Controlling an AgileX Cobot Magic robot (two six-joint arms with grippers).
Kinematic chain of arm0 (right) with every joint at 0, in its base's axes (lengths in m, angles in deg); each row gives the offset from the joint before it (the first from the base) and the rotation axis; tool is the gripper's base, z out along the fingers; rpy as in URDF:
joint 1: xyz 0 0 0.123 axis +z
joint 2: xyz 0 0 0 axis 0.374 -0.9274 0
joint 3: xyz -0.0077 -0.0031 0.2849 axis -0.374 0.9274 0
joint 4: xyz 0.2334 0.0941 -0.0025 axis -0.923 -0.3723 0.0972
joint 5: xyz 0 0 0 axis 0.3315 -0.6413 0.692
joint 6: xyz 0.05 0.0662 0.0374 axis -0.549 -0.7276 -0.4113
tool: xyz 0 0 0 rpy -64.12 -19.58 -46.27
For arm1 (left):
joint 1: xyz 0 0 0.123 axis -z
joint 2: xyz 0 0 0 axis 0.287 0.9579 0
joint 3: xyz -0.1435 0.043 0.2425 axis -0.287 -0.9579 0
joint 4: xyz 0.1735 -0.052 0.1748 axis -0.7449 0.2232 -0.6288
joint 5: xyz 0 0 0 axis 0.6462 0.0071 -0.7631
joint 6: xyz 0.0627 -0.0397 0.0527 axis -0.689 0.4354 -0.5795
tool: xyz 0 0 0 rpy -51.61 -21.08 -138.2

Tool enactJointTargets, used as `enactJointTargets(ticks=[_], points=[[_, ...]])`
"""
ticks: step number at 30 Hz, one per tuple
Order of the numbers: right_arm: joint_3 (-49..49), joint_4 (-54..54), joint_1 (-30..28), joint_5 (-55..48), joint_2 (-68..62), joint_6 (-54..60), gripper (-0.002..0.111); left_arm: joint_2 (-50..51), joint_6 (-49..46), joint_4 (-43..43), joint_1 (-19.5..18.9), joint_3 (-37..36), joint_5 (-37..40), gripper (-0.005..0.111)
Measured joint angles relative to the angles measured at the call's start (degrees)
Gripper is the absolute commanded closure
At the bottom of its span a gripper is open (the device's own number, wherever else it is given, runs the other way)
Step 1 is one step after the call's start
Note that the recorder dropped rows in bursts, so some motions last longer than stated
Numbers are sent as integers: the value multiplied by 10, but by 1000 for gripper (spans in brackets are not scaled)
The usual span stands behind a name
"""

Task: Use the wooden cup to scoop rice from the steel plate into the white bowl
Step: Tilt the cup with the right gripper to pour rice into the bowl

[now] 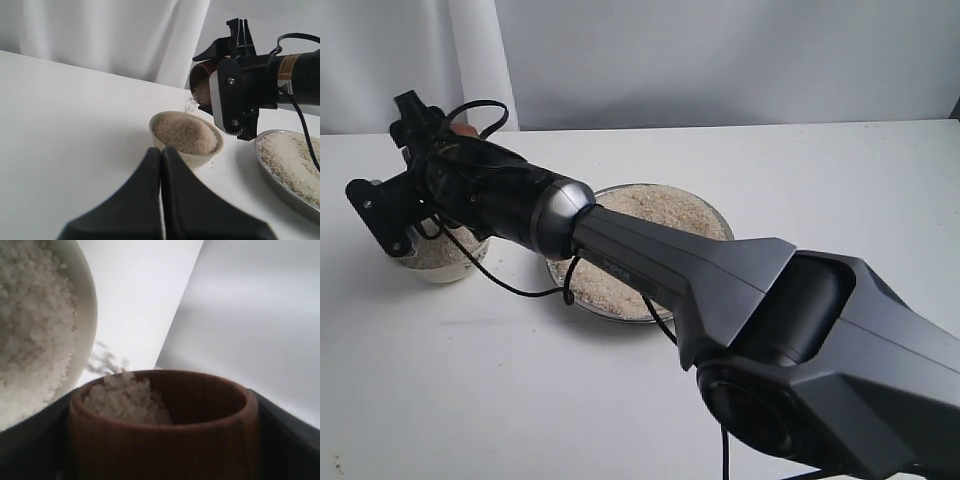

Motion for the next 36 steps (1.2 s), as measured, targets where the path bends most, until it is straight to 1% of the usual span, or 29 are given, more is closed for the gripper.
enactJointTargets(ticks=[7,16,21,28,36], points=[[0,5,2,46,-7,28,108,0,0,0,0,0,0,107],[0,21,9,51,-24,41,108,0,0,0,0,0,0,107],[0,56,12,65,-24,41,108,0,0,0,0,0,0,107],[0,135,12,71,-24,41,108,0,0,0,0,0,0,107],[0,176,12,81,-24,41,108,0,0,0,0,0,0,107]])
